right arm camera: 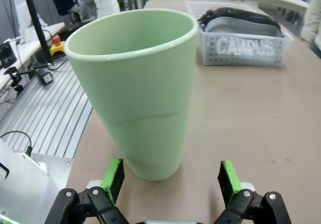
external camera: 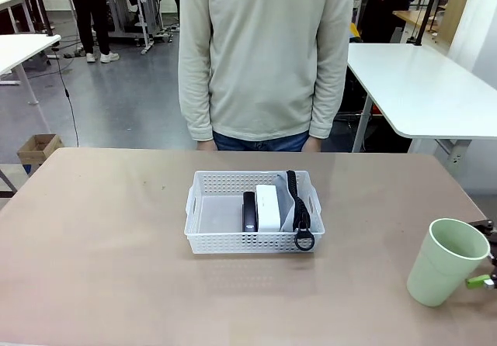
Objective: Efficiently arrange items inside the basket to fit them all.
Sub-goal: Pick up the Reusable plastic cup and place it inside the Organizing basket.
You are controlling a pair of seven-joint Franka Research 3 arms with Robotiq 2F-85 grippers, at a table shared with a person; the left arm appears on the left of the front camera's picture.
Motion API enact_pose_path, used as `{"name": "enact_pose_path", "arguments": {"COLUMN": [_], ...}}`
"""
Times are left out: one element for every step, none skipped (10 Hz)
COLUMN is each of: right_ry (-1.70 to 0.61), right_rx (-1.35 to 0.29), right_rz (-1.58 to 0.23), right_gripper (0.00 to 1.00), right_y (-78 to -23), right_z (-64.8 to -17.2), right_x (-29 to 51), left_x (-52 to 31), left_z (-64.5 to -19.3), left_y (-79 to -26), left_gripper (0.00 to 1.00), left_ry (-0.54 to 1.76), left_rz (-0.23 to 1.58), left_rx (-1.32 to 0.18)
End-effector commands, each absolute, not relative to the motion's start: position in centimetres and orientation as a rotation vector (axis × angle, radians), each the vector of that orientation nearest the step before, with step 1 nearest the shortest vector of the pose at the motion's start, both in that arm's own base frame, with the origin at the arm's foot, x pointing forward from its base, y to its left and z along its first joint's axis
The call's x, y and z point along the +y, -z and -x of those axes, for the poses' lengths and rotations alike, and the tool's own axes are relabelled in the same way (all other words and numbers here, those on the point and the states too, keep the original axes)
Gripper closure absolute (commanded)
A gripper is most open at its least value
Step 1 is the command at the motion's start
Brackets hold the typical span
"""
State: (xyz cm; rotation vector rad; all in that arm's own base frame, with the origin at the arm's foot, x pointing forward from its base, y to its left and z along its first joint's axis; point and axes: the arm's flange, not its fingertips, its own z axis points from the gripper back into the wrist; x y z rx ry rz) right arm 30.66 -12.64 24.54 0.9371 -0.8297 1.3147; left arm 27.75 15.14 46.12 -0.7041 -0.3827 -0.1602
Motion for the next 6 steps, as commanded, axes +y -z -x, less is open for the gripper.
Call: {"name": "enact_pose_path", "arguments": {"right_ry": [-1.371, -1.357, -1.335, -1.329, -1.298, -1.321], "right_rx": [-0.835, -0.854, -0.862, -0.867, -0.883, -0.814], "right_rz": [-0.926, -0.908, -0.914, -0.923, -0.936, -0.954], "right_gripper": [0.0, 0.0, 0.0, 0.0, 0.0, 0.0], "right_y": [-20.6, -20.4, -20.3, -20.2, -20.3, -24.1], "right_z": [-24.1, -24.0, -23.9, -23.8, -23.7, -30.8], "right_x": [-8.6, -8.6, -8.8, -8.7, -8.8, -12.1], "left_x": [15.5, 15.5, 15.5, 15.5, 15.5, 15.5], "left_z": [-27.5, -27.5, -27.5, -27.5, -27.5, -27.5], "left_y": [-45.9, -45.9, -45.9, -45.9, -45.9, -45.9], "left_gripper": [0.0, 0.0, 0.0, 0.0, 0.0, 0.0], "left_ry": [0.184, 0.184, 0.184, 0.184, 0.184, 0.184], "left_rz": [0.703, 0.703, 0.703, 0.703, 0.703, 0.703], "left_rx": [-0.383, -0.383, -0.383, -0.383, -0.383, -0.383]}}
